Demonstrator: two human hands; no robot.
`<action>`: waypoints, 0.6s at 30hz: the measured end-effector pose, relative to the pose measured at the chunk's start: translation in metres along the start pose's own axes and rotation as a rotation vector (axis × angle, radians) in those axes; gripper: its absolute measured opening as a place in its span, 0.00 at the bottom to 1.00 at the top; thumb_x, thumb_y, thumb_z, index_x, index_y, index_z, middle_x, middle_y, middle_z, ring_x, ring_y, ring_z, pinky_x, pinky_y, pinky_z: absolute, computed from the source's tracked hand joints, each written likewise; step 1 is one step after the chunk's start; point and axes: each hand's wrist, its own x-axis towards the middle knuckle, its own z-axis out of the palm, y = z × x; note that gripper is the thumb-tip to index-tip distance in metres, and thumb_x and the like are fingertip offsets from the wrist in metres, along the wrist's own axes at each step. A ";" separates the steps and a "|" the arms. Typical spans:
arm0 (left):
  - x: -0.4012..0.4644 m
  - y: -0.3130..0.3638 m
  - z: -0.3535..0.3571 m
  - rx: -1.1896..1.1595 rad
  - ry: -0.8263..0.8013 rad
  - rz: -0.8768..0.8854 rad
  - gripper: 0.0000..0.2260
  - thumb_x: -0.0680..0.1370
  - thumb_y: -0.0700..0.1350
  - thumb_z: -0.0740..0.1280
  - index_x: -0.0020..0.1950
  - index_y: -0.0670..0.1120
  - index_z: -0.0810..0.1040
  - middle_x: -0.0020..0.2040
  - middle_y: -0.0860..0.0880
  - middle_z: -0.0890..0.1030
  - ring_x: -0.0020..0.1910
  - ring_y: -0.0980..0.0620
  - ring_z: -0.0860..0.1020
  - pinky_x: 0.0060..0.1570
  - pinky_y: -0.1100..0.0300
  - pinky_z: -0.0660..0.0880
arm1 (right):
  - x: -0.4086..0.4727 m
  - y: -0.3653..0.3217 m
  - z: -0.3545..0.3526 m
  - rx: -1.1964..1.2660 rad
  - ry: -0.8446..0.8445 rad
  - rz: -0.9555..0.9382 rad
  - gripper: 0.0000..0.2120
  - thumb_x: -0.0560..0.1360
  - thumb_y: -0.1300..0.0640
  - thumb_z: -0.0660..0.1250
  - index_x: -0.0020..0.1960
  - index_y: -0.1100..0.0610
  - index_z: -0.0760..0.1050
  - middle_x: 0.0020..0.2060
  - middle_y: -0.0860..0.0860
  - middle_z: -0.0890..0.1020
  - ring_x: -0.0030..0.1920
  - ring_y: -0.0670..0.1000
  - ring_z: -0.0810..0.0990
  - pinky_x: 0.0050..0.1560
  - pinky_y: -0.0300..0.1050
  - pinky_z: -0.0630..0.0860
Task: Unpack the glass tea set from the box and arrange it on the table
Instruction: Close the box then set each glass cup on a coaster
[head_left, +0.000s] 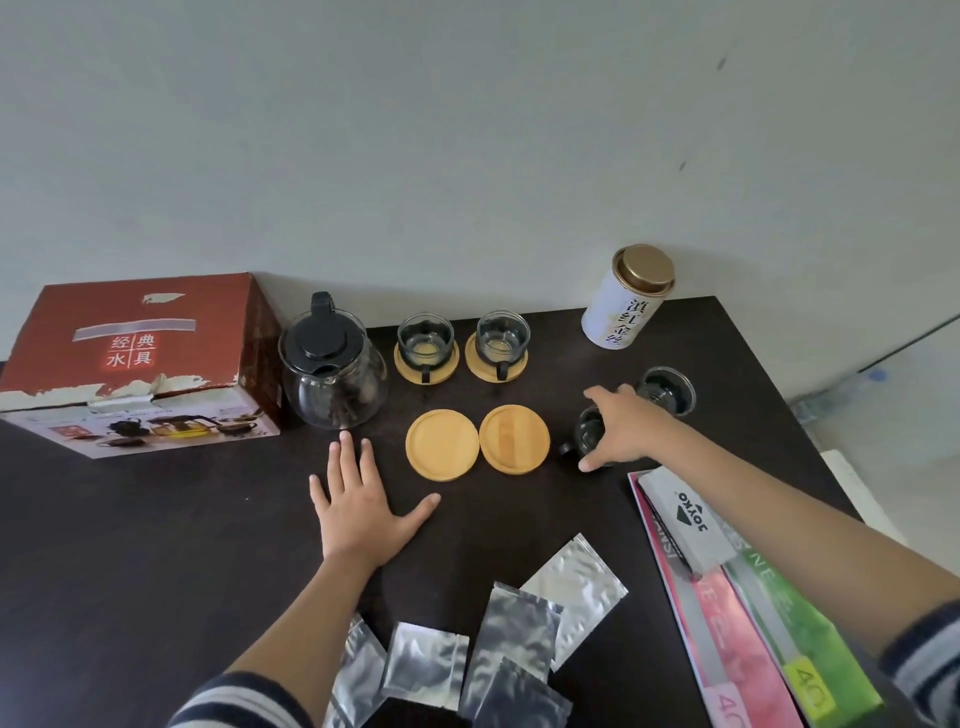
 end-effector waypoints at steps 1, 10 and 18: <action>0.000 0.000 0.000 0.005 -0.004 -0.001 0.54 0.64 0.79 0.51 0.78 0.43 0.49 0.79 0.44 0.44 0.77 0.46 0.42 0.73 0.41 0.46 | -0.001 0.001 0.004 -0.014 0.014 0.005 0.50 0.63 0.45 0.78 0.76 0.51 0.53 0.69 0.58 0.63 0.64 0.62 0.73 0.59 0.54 0.74; 0.000 0.000 0.001 0.010 0.008 0.006 0.54 0.64 0.80 0.50 0.78 0.43 0.50 0.79 0.44 0.45 0.78 0.45 0.43 0.73 0.40 0.47 | -0.003 -0.013 -0.007 -0.021 0.120 -0.120 0.40 0.65 0.54 0.76 0.72 0.48 0.62 0.62 0.56 0.64 0.56 0.60 0.75 0.51 0.49 0.76; 0.000 0.000 0.000 0.013 -0.004 0.000 0.54 0.64 0.80 0.51 0.78 0.44 0.49 0.79 0.44 0.44 0.77 0.46 0.41 0.73 0.41 0.46 | -0.002 -0.074 -0.016 -0.127 0.072 -0.517 0.44 0.63 0.59 0.77 0.74 0.50 0.59 0.64 0.51 0.65 0.59 0.54 0.73 0.49 0.47 0.77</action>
